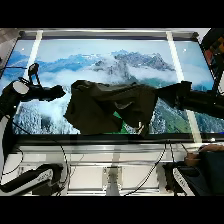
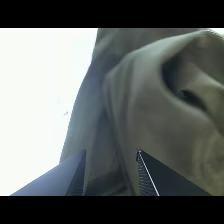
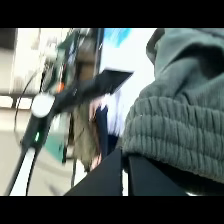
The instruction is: Fold the clothes and pants, and hang the long-sleeved shirts on hangers.
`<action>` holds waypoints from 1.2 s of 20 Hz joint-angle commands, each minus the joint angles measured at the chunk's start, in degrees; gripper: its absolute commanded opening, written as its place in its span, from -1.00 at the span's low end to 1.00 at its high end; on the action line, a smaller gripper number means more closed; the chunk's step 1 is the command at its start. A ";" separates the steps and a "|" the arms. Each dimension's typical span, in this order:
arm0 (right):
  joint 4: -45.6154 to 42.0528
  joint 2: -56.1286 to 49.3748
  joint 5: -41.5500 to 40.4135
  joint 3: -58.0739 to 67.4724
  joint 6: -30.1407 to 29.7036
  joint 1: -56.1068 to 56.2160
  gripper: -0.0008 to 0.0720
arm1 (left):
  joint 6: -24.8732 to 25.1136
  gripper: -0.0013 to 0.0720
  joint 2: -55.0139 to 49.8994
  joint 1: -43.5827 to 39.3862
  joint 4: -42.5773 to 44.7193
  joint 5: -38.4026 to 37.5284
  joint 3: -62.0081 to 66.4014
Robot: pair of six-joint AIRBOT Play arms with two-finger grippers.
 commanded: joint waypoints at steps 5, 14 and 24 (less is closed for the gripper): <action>-19.91 -23.26 -36.13 1.11 2.08 -0.59 -0.92 | 0.02 -0.04 0.04 -0.02 -1.95 1.42 0.00; -18.56 -46.42 -44.04 15.89 2.64 -1.79 0.67 | 31.45 -0.03 0.04 -1.03 -27.76 -2.12 0.00; -18.80 -46.27 -0.04 36.48 -15.08 -2.14 0.06 | 21.57 0.36 -0.02 -14.21 3.82 -6.01 -0.02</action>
